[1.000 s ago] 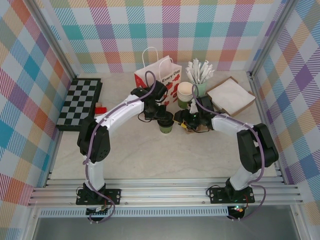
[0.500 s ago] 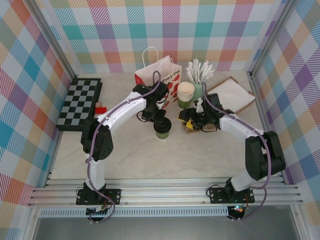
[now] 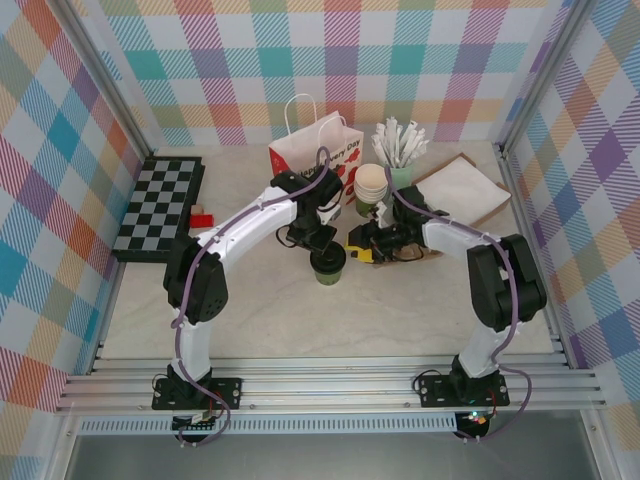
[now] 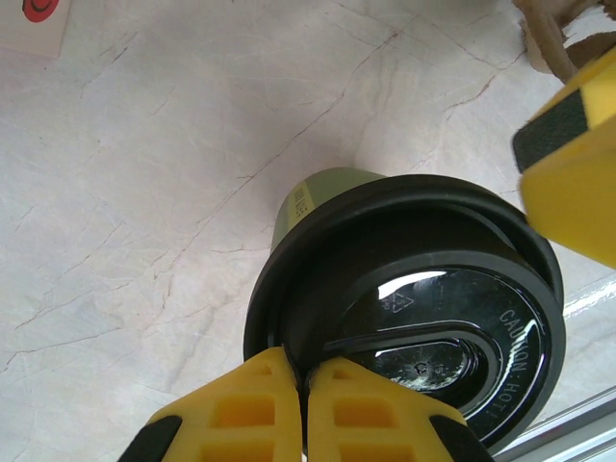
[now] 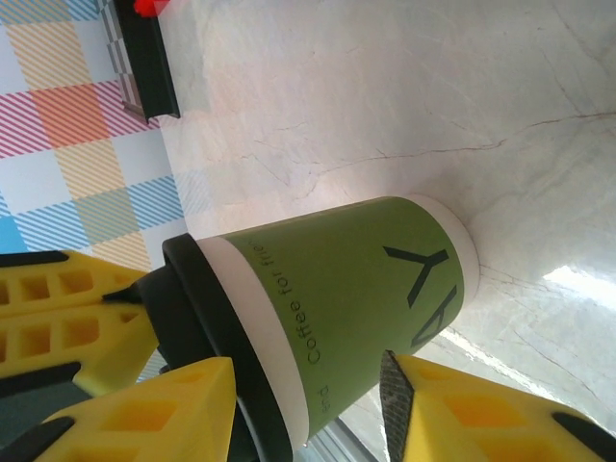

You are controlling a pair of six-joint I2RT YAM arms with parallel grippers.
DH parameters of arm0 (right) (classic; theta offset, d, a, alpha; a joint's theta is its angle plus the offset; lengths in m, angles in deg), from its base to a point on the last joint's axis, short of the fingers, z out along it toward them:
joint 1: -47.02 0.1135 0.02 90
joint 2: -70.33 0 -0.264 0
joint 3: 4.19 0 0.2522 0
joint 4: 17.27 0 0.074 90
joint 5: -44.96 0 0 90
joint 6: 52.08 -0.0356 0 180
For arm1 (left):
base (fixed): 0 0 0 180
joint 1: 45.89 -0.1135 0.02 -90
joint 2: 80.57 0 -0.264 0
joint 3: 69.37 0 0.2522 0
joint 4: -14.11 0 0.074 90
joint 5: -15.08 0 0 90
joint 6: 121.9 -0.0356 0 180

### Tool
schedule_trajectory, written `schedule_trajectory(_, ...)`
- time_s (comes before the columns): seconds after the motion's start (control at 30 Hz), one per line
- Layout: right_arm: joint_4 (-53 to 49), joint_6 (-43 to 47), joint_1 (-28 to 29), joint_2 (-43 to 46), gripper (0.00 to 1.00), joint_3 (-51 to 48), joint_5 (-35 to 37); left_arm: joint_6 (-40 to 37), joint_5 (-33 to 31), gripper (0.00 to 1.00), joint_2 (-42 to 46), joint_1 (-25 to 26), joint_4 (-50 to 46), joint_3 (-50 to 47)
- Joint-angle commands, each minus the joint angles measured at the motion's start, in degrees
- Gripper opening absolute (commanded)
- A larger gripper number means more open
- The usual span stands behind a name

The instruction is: Pack the takeout coffee

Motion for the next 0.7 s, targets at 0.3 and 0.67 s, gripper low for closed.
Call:
schedule_trajectory(0.3,1.9,0.3,2.1,-1.6,0.46,-0.8,-1.9,0.4,1.5,0.00,-0.5,0.5,2.6,-5.9)
schedule_trajectory(0.67,0.3,0.9,2.6,-2.8,0.47,1.1,-0.9,0.9,2.4,0.00,-0.8,0.5,3.6,-6.3)
